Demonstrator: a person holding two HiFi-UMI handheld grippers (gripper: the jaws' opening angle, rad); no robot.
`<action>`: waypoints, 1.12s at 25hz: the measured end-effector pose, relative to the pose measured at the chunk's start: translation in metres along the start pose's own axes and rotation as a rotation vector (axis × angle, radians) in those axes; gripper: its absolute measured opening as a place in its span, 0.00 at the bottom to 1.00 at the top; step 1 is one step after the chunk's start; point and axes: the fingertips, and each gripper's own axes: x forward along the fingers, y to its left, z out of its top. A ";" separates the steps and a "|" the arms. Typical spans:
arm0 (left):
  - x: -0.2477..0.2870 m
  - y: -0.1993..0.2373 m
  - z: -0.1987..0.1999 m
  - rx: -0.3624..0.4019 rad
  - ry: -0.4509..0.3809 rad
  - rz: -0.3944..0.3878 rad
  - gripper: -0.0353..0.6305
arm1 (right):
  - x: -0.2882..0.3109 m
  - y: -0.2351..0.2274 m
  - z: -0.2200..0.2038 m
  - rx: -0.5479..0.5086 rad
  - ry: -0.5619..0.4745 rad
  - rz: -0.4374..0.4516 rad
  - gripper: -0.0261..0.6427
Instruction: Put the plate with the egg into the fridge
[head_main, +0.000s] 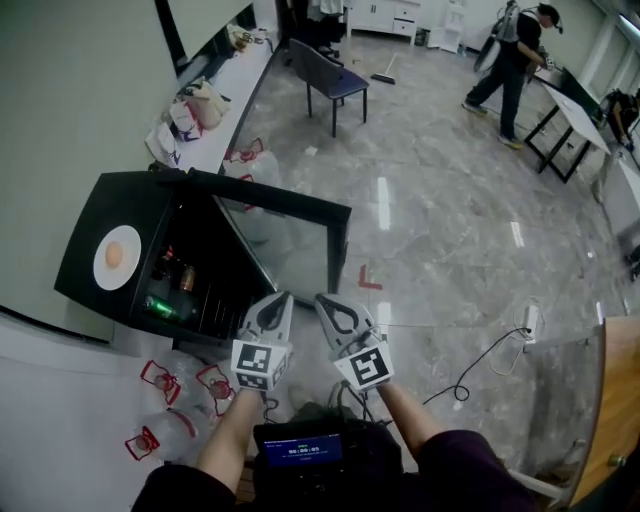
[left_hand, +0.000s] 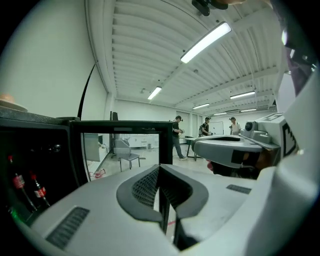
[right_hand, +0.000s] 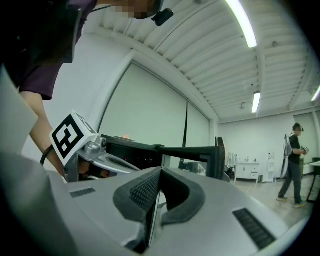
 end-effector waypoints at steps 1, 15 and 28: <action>-0.010 0.009 0.004 0.003 -0.003 0.010 0.07 | 0.008 0.010 0.006 -0.019 -0.007 0.022 0.05; -0.115 0.117 0.072 0.196 0.038 0.162 0.07 | 0.118 0.132 0.076 -0.428 -0.145 0.399 0.05; -0.164 0.239 0.120 0.591 0.459 0.293 0.07 | 0.217 0.208 0.119 -0.964 -0.316 0.756 0.06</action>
